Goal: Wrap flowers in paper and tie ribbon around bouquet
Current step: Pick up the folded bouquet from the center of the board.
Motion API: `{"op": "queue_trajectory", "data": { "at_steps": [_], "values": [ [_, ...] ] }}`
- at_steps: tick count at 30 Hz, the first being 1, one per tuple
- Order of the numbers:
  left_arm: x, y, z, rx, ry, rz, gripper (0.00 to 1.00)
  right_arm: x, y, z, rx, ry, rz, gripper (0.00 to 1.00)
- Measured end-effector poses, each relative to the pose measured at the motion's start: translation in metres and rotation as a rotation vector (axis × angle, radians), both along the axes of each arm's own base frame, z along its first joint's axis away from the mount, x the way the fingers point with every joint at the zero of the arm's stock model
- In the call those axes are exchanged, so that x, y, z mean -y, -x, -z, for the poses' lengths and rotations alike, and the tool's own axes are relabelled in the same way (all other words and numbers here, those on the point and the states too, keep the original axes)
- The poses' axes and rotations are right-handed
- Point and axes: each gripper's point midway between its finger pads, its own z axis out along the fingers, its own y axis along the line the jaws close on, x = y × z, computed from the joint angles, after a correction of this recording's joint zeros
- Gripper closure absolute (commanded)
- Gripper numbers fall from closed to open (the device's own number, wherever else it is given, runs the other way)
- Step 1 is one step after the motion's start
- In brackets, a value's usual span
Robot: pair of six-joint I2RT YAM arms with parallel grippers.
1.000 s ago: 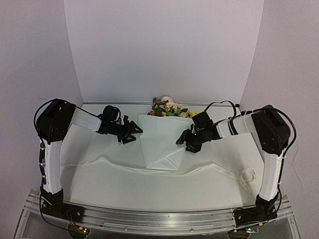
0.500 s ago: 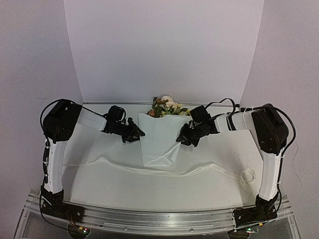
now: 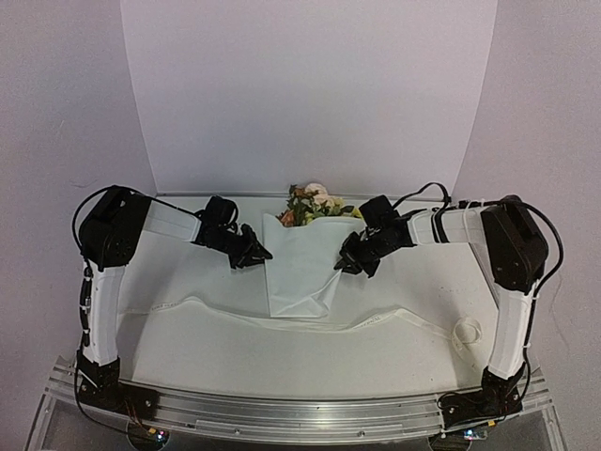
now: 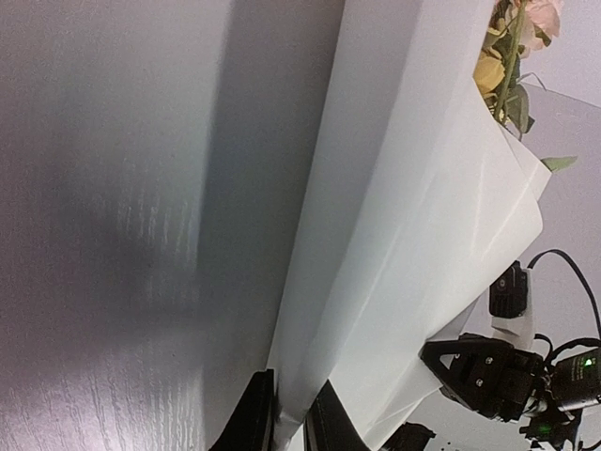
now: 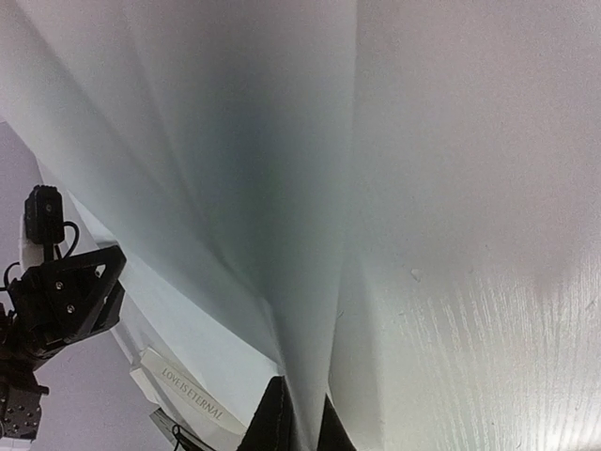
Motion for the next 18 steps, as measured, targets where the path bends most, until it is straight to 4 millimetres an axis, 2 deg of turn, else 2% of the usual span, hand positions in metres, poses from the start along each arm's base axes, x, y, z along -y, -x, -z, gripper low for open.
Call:
{"op": "queue_trajectory", "data": {
  "at_steps": [5, 10, 18],
  "values": [
    [0.001, 0.001, -0.015, 0.001, 0.017, -0.004, 0.89, 0.0, 0.003, -0.013, -0.01, -0.021, 0.016, 0.96],
    [0.0, 0.003, -0.024, -0.002, 0.026, -0.012, 0.89, 0.002, 0.008, -0.017, -0.023, -0.03, 0.03, 0.97],
    [-0.006, 0.025, -0.03, -0.021, 0.014, -0.006, 0.89, 0.009, 0.038, -0.016, -0.062, -0.012, 0.033, 0.96]
  ]
}}
